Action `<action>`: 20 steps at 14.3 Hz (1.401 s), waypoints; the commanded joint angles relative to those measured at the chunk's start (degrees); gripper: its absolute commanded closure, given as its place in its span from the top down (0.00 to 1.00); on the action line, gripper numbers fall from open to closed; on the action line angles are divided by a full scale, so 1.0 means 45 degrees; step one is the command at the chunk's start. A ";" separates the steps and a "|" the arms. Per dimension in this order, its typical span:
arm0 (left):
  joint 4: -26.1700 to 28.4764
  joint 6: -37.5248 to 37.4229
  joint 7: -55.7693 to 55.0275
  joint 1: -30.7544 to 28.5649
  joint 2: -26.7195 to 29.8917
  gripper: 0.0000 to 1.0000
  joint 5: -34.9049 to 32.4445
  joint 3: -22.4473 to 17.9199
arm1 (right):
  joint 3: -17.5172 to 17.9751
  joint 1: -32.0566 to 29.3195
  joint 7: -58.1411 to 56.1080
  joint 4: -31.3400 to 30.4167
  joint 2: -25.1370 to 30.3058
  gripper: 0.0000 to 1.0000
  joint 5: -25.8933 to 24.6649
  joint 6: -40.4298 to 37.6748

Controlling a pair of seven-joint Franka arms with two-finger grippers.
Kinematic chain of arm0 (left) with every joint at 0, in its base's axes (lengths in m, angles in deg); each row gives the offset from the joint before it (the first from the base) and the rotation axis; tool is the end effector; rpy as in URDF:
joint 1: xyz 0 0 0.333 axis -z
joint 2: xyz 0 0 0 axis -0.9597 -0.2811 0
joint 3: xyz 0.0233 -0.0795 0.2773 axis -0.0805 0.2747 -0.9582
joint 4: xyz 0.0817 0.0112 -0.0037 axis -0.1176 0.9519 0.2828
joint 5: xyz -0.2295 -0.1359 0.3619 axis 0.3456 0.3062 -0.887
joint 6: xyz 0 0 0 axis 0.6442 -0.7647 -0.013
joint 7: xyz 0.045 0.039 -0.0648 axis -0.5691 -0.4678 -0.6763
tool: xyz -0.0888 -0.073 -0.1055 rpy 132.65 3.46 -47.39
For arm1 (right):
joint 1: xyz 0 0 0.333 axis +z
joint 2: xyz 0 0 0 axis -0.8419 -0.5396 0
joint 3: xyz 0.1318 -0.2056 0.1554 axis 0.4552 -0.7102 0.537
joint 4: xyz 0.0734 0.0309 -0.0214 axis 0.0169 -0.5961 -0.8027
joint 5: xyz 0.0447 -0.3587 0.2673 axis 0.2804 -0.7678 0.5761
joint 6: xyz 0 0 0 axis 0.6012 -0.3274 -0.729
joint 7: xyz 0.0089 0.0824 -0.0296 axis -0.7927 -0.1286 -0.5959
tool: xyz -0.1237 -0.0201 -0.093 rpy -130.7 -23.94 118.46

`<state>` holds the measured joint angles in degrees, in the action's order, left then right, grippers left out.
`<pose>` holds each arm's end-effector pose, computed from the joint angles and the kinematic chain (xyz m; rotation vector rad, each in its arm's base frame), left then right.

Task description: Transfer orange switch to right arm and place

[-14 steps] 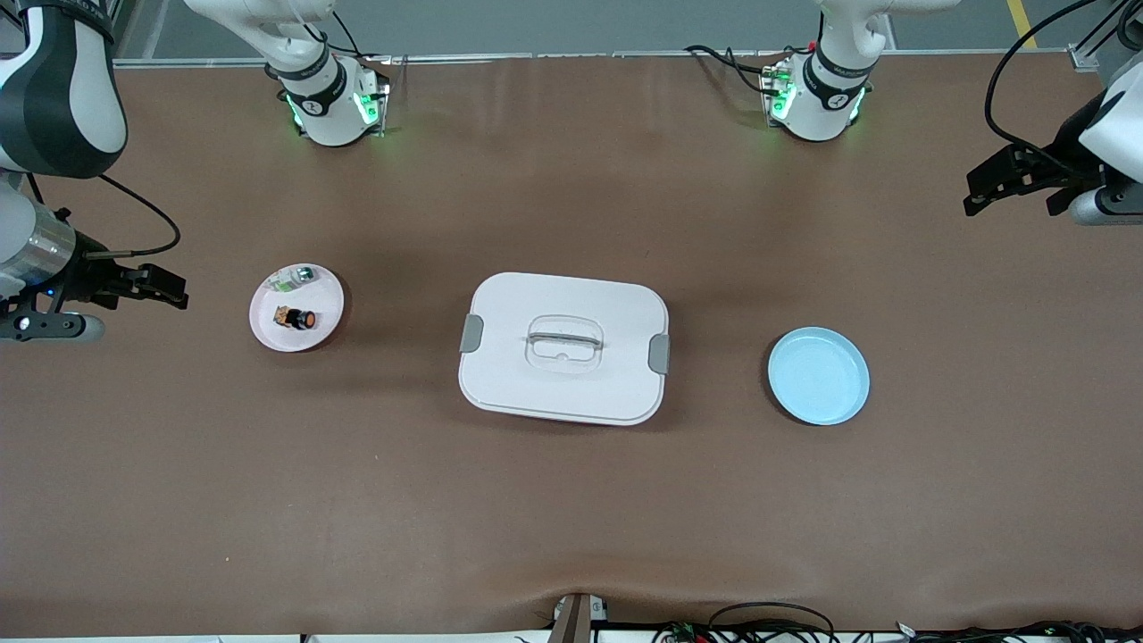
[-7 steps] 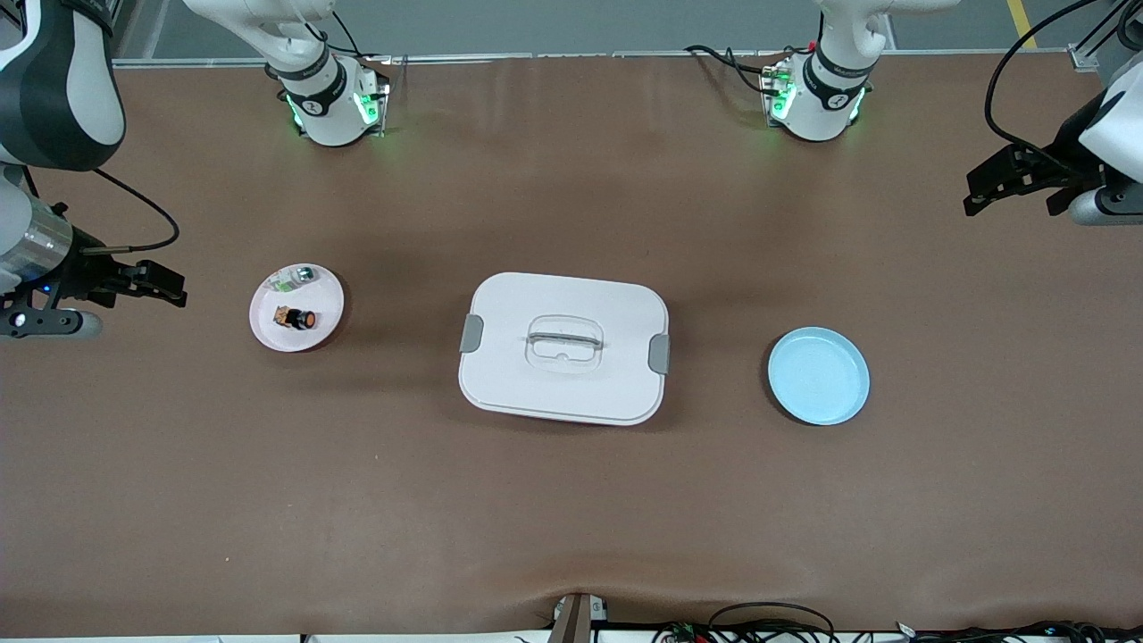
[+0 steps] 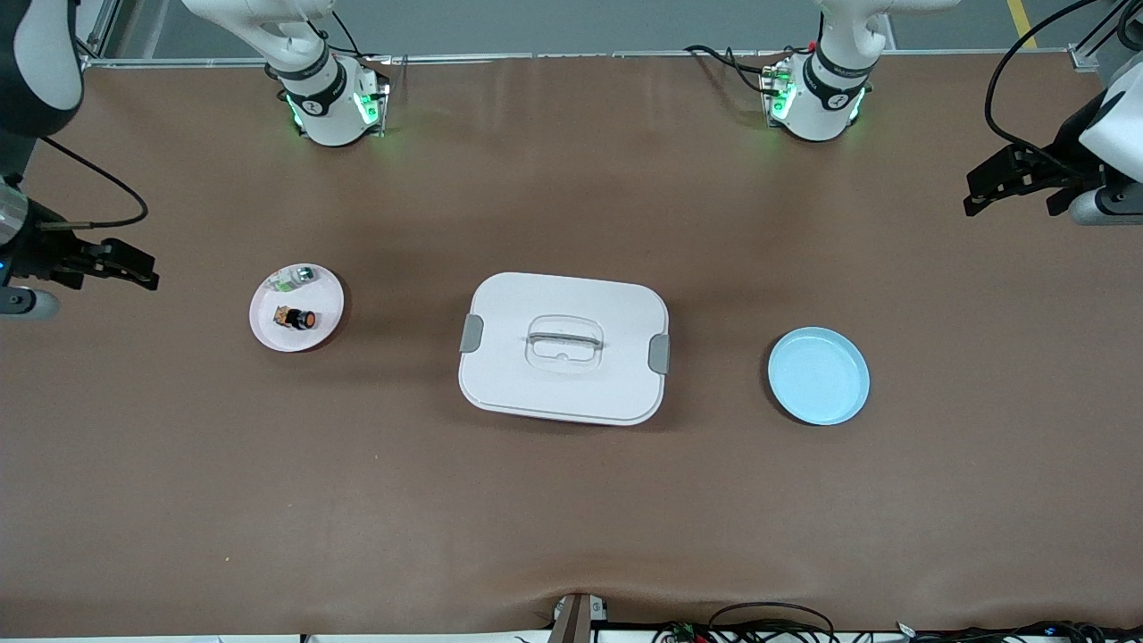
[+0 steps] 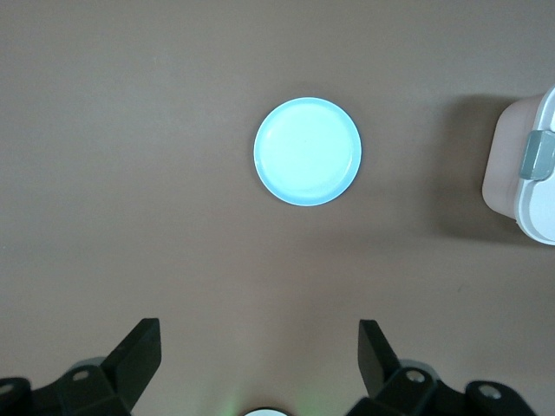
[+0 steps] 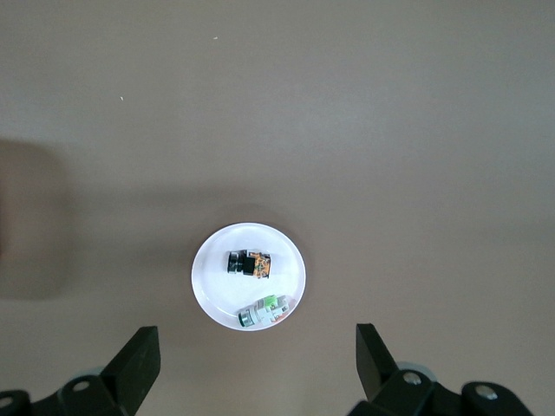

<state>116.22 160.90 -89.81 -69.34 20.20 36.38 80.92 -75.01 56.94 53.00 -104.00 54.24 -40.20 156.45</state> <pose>0.5844 -0.0431 0.5691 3.1392 -0.0184 -0.0459 0.6279 -0.0421 0.4902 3.0976 -0.0252 -0.0630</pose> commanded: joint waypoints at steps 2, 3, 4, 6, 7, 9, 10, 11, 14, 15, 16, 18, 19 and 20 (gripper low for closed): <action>0.0082 0.0036 0.0211 -0.0046 0.0165 1.00 -0.0264 0.0080 | -0.0094 0.0069 0.0246 0.0457 0.0066 1.00 0.0207 -0.0714; 0.0082 0.0036 0.0211 -0.0065 0.0146 1.00 -0.0265 0.0080 | -0.0094 0.0069 0.0285 0.0554 0.0221 1.00 0.0323 -0.0870; 0.0082 0.0036 0.0211 -0.0065 0.0145 1.00 -0.0265 0.0080 | -0.0094 0.0069 0.0285 0.0671 0.0358 1.00 0.0324 -0.1084; 0.0082 0.0075 0.0211 -0.0065 0.0145 1.00 -0.0265 0.0080 | -0.0113 0.0069 0.0285 0.1061 0.0456 1.00 0.0324 -0.1669; 0.0082 0.0095 0.0211 -0.0046 0.0145 1.00 -0.0265 0.0080 | -0.0114 0.0069 0.0285 0.1237 0.0476 1.00 0.0324 -0.1846; 0.0082 0.0095 0.0172 -0.0027 0.0145 1.00 -0.0265 0.0080 | -0.0133 0.0069 0.0266 0.1259 0.0476 1.00 0.0324 -0.1907; 0.0082 0.0095 -0.0041 -0.0026 0.0145 1.00 -0.0245 0.0080 | -0.0133 0.0069 0.0266 0.1259 0.0476 1.00 0.0324 -0.1887; 0.0063 0.0095 -0.0062 -0.0046 0.0145 1.00 -0.0245 0.0080 | -0.0114 0.0050 0.0266 0.1239 0.0476 1.00 0.0324 -0.1907; 0.0082 0.0036 -0.0121 -0.0104 0.0146 1.00 -0.0245 0.0080 | -0.0114 0.0049 0.0266 0.1259 0.0496 1.00 0.0324 -0.1907; 0.0082 -0.0002 -0.0314 -0.0124 0.0145 1.00 -0.0226 0.0080 | -0.0114 0.0049 0.0266 0.1239 0.0496 1.00 0.0324 -0.1907; 0.0082 -0.0022 -0.0645 -0.0105 0.0165 1.00 -0.0226 0.0080 | -0.0114 0.0049 0.0266 0.1239 0.0496 1.00 0.0324 -0.1907; 0.0082 -0.0081 -0.0980 -0.0085 0.0145 1.00 -0.0226 0.0099 | -0.0114 0.0049 0.0266 0.1239 0.0496 1.00 0.0324 -0.1926; 0.0082 -0.0081 -0.0980 -0.0085 0.0145 1.00 -0.0226 0.0099 | -0.0094 0.0049 0.0266 0.1239 0.0496 1.00 0.0324 -0.1926; 0.0082 -0.0081 -0.0961 -0.0085 0.0145 1.00 -0.0226 0.0099 | -0.0094 0.0049 0.0266 0.1239 0.0515 1.00 0.0324 -0.1946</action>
<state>116.22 160.91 -93.34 -69.55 20.20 36.38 80.91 -75.15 56.95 53.42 -98.89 56.31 -39.51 148.56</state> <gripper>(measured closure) 0.000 0.000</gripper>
